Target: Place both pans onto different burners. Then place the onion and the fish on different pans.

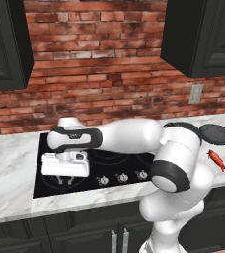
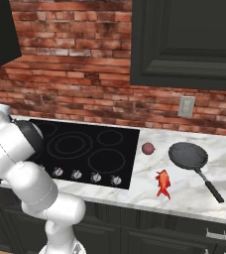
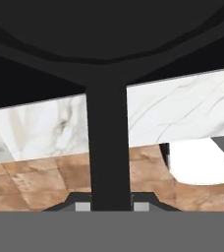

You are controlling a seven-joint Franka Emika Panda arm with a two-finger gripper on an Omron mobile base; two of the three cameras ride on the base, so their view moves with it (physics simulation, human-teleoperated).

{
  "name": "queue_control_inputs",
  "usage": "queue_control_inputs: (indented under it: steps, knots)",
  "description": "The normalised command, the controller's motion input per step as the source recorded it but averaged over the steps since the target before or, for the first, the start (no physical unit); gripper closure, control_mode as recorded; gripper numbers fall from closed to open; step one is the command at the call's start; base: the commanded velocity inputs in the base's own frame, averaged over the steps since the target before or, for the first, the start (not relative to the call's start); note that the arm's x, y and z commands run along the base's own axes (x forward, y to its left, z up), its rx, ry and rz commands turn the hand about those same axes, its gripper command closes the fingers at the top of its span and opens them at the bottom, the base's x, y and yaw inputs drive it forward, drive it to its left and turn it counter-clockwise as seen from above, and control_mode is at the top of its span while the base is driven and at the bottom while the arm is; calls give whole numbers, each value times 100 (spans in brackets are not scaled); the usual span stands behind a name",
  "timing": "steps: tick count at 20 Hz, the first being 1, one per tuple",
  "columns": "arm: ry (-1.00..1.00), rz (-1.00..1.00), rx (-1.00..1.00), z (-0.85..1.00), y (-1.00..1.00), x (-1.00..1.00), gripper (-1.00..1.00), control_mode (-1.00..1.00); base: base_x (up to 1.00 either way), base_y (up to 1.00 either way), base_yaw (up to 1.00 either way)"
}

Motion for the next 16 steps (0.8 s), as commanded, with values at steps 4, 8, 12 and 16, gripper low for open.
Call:
queue_control_inputs:
  steps: [4, 8, 12, 16]
  knots:
    - [0, 0, 0, -5, 1, 0, 100, -100, 0, 0, 0]
    - [0, 0, 0, -23, 1, 0, 100, -100, 0, 0, 0]
    - [0, 0, 0, -24, 26, -1, 100, -100, 0, 0, 0]
    - [0, 0, 0, -18, 37, -11, 100, -100, 0, 0, 0]
